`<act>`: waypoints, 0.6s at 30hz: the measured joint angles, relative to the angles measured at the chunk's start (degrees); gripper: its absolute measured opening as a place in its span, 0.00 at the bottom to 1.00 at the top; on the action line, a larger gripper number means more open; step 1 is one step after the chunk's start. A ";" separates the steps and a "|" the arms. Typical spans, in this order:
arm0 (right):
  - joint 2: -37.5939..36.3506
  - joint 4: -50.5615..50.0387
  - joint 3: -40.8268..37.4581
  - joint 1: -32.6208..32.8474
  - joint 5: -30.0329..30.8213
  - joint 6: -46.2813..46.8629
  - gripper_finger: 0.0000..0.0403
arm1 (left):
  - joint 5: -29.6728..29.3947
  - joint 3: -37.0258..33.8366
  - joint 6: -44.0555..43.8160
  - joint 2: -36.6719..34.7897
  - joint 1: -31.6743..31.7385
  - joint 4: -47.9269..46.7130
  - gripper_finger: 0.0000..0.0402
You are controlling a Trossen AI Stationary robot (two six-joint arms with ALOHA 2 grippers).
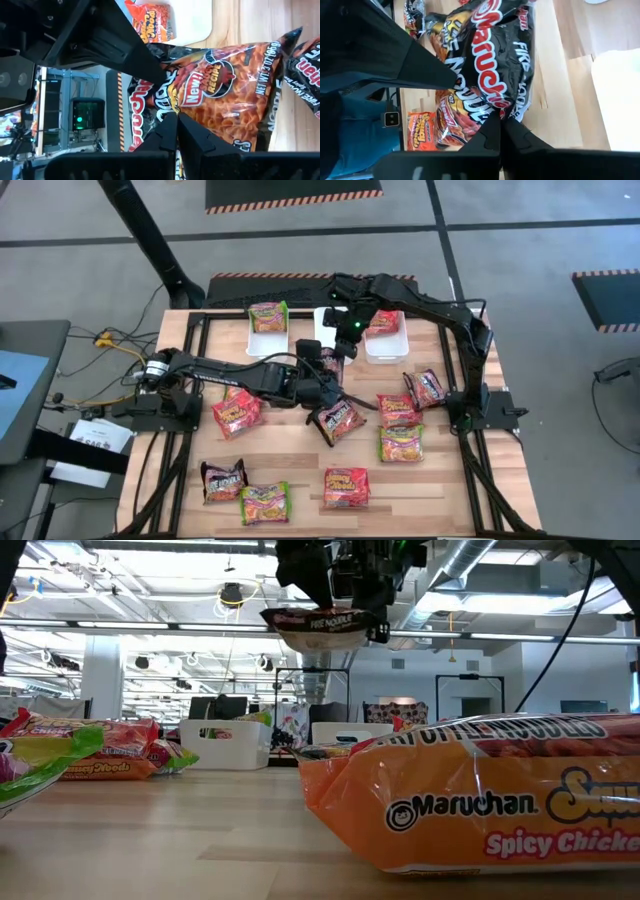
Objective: Sort Maruchan noodles
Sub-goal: Put the black noodle pack into the middle white bin
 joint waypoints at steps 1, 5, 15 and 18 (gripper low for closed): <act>0.00 -0.01 0.00 0.02 0.10 0.00 0.03 | 0.00 0.00 -0.23 0.00 0.00 0.00 0.00; 0.00 -0.46 0.00 0.04 2.78 0.00 0.01 | -1.65 0.00 -2.41 0.00 0.00 0.07 0.00; 0.00 -2.03 0.00 -2.39 4.71 -0.93 0.01 | -8.94 1.36 -6.23 -0.44 0.02 -1.32 0.00; 0.00 -1.97 0.00 -3.54 6.14 -3.28 0.01 | -9.18 2.64 -7.23 -0.50 0.00 -1.95 0.00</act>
